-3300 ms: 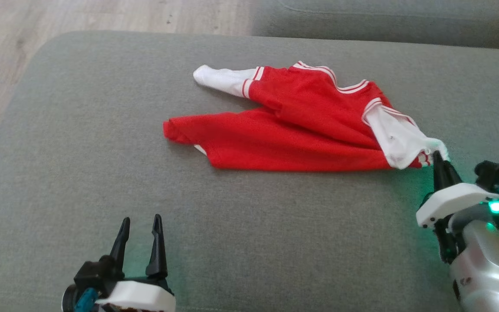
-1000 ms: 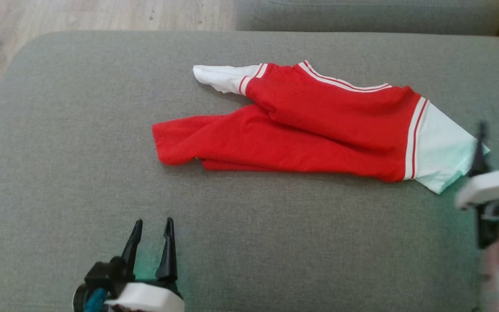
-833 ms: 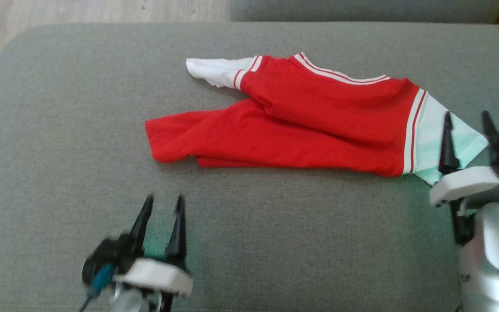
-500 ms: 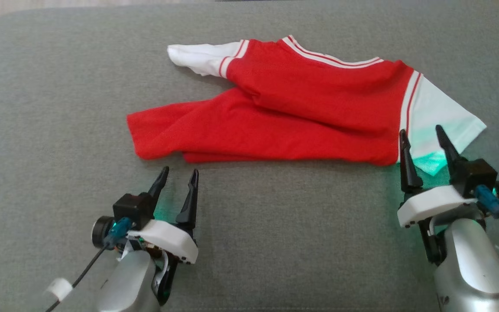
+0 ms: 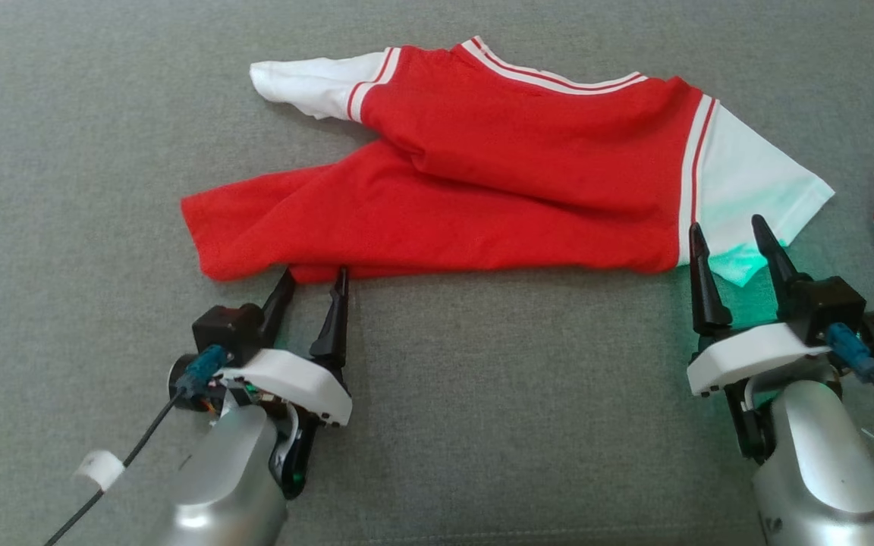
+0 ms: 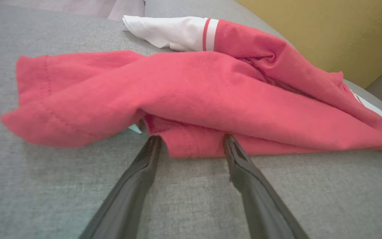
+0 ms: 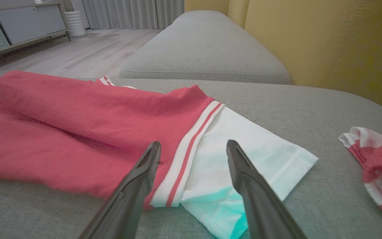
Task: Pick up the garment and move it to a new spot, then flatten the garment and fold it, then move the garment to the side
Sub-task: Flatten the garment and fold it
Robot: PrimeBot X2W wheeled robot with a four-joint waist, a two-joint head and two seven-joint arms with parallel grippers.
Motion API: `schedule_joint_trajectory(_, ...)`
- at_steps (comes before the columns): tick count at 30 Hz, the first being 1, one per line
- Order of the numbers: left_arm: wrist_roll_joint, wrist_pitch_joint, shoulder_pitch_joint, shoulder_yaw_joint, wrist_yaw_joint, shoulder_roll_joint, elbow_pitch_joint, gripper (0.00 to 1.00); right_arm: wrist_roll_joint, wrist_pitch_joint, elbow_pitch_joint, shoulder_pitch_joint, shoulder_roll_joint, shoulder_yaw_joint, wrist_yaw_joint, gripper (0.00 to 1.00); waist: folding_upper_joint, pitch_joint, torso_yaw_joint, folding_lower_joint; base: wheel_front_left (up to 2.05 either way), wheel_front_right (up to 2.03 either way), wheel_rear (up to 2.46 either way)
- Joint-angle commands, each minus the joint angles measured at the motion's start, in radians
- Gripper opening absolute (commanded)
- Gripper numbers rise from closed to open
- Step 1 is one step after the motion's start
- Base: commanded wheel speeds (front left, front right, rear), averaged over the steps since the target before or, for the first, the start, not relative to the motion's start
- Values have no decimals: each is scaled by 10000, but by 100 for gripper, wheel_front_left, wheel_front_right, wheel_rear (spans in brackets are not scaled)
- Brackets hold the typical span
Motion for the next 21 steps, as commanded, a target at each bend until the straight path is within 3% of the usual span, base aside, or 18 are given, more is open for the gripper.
schedule_joint_trajectory(1, -66, -46, -201, 151, -58, 151, -211, 100, 80, -110, -309, -140, 22, 275, 37, 100, 0, 20, -24, 0, 0, 0, 0)
schedule_joint_trajectory(2, -113, -46, -207, 120, -58, 170, -251, 96, 99, -110, -301, -149, 22, 296, 37, 100, 0, 34, -43, 0, 0, 0, 0)
schedule_joint_trajectory(4, -199, -47, -177, 85, -58, 189, -309, 40, 130, -110, -289, -147, 23, 298, 37, 100, 0, 46, -64, 0, 0, 0, 0)
schedule_joint_trajectory(5, -195, -47, -160, 87, -58, 214, -377, 3, 142, -110, -281, -143, 23, 287, 37, 100, 0, 44, -65, 0, 0, 0, 0)
schedule_joint_trajectory(12, 161, -48, 438, 532, -58, 281, -1388, 0, 354, -110, -173, 90, 23, 87, 37, 100, 0, -510, 295, 0, 0, 0, 0)
schedule_joint_trajectory(21, 1159, -48, 2094, 1404, -58, 221, -3677, 0, 1057, -110, 54, 860, 23, 132, 37, 100, 0, -2111, 1334, 0, 0, 0, 0)
